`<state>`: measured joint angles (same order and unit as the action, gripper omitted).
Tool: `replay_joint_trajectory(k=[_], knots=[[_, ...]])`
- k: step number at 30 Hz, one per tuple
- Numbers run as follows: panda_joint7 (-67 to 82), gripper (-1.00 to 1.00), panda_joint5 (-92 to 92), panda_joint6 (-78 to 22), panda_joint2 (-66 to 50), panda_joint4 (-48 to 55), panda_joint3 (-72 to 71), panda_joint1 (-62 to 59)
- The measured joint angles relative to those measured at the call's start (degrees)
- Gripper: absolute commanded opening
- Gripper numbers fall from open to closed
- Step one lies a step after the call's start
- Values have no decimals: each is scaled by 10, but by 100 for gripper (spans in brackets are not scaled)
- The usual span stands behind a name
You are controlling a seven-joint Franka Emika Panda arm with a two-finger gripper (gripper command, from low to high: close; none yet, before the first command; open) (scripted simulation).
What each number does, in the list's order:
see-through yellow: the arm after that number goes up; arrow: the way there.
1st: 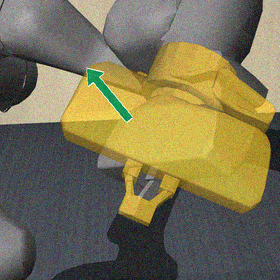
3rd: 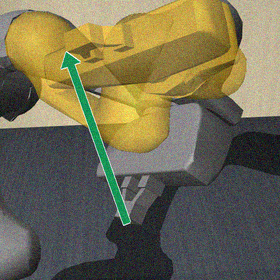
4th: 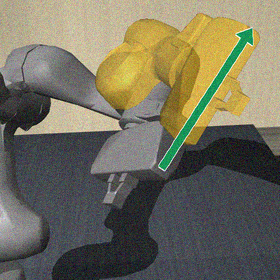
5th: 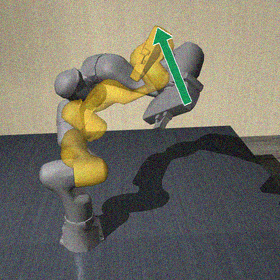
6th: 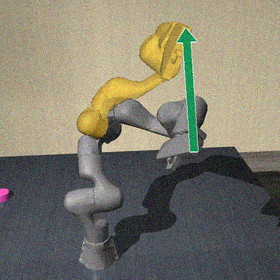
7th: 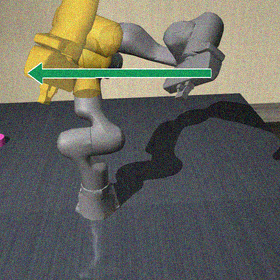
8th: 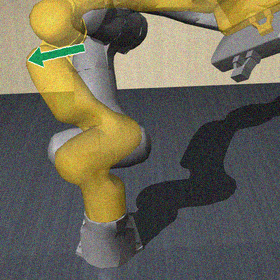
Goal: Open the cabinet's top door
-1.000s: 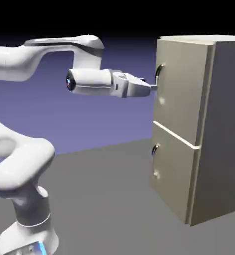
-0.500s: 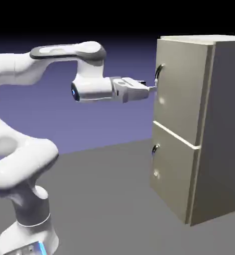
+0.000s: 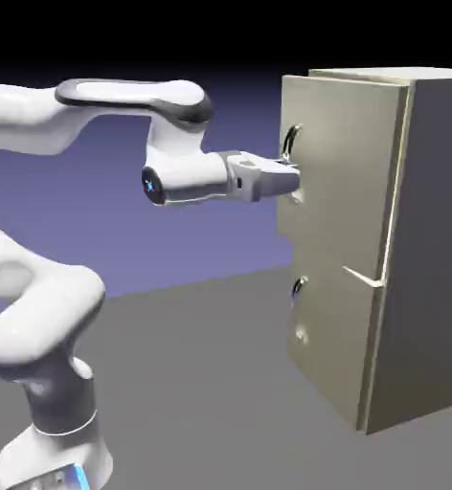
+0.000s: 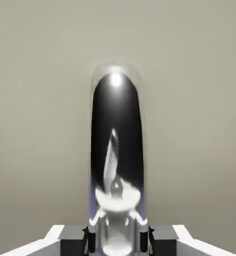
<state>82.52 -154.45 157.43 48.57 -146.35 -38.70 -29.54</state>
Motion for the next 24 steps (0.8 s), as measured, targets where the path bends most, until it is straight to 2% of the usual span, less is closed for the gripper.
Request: replay_joint_trajectory(k=[9,24], knots=[[206,-100,-95,47,-71,20,133,144],[19,-100,273,-4,36,-102,388,372]])
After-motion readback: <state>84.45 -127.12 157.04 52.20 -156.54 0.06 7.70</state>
